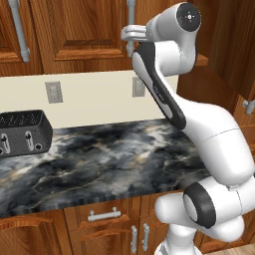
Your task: Move the bowls from the cabinet to the plates on the dining table.
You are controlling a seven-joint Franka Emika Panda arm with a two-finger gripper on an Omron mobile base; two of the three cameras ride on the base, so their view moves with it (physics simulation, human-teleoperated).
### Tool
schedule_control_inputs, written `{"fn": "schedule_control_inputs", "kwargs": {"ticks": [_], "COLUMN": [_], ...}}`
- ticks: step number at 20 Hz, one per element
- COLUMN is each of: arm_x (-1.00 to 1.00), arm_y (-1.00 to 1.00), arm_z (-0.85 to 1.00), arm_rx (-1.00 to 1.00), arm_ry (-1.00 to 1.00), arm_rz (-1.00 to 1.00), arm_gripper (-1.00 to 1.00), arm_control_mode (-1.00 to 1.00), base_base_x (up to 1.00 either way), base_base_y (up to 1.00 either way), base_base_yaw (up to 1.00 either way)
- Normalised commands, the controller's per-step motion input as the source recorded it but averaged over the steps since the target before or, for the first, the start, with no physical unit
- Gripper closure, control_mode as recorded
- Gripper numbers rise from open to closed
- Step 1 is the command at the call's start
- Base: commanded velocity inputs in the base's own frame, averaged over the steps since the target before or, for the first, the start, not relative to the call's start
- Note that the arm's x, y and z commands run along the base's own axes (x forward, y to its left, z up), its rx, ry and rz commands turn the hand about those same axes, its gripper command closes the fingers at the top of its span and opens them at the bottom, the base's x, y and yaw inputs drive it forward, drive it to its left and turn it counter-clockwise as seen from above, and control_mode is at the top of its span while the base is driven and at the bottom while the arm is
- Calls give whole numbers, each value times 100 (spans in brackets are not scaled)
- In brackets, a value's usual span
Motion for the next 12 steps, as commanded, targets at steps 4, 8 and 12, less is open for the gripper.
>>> {"fn": "schedule_control_inputs", "kwargs": {"ticks": [4, 8, 12], "arm_x": [36, 29, 31], "arm_y": [22, 29, 19], "arm_z": [0, 0, 0], "arm_rx": [0, 0, 0], "arm_ry": [0, 0, 0], "arm_rz": [0, 0, 0], "arm_gripper": [-100, -100, -100], "arm_control_mode": [-100, -100, -100], "base_base_x": [0, 0, 0], "base_base_y": [0, 0, 0], "base_base_yaw": [0, 0, 0]}}
